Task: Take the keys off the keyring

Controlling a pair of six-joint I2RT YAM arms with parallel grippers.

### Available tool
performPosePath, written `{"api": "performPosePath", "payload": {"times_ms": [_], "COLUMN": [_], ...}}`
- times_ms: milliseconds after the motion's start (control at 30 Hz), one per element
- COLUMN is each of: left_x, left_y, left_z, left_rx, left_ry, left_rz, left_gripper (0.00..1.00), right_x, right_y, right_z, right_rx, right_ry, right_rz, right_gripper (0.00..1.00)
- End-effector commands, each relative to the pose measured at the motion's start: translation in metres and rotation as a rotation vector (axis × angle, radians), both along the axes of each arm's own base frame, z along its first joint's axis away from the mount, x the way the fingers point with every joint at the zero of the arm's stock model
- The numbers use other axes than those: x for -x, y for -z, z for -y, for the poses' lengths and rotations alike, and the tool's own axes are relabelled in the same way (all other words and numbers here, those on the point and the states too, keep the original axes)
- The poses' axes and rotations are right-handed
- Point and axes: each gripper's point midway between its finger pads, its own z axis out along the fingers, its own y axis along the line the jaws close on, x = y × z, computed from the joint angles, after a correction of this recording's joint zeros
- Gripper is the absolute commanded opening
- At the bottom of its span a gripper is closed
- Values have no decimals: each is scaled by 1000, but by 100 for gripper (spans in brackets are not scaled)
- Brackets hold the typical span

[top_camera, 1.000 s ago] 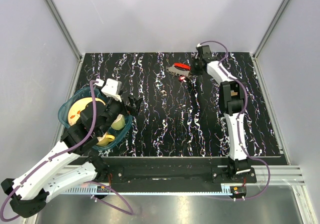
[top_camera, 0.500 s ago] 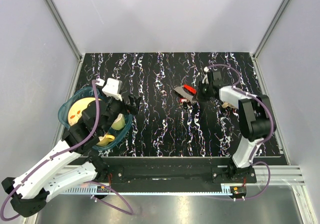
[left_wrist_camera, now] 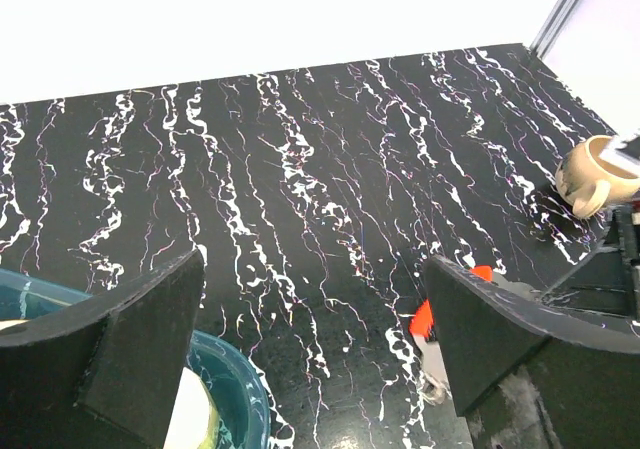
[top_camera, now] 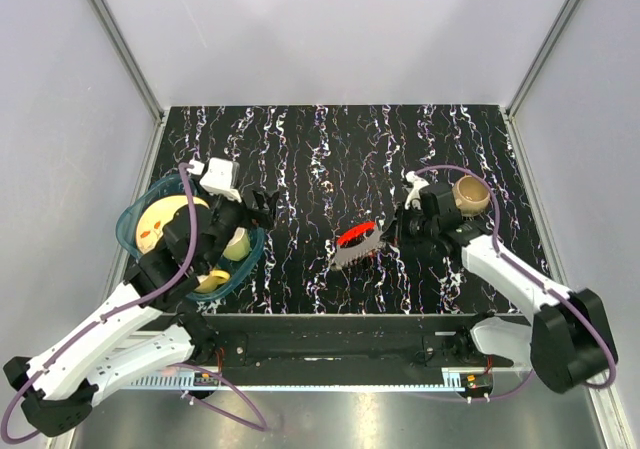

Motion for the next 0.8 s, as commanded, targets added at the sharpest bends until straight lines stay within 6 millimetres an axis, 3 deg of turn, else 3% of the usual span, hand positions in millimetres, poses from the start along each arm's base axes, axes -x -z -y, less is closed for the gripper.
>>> {"api": "performPosePath", "payload": {"times_ms": [0,167,267,467,500,600,633,700,767], "left_x": [-7,-9,11,16,12,15,14,16,12], "left_y": [-9,2,13,28,41,48,59,56,68], "left_z": [1,20,66,102,110,124,131,138,138], "left_rx": [26,-19,-100,-191,-214,-208,-215,-151,-87], "left_ry": [-30,53,349,561,582,686,723,827,908], "left_rz": [27,0,-8,29,-5,-61,-99,-109,-164], "left_gripper": [94,95,96,94,94,94,94,94,94], "right_x": [8,14,14,10,9,9,9,10,11], "right_y": [-10,1,-7,-51,-58,-75,-81,-90,-97], "right_z": [12,13,9,2,1,-5,-8,-11,-13], "right_rx": [9,3,-15,-40,-49,-81,-94,-107,-108], "right_ry": [43,51,23,-91,-101,-149,-173,-201,-236], "right_rz": [40,8,29,228,258,330,354,392,431], "right_gripper": [0,0,0,0,0,0,0,0,0]}}
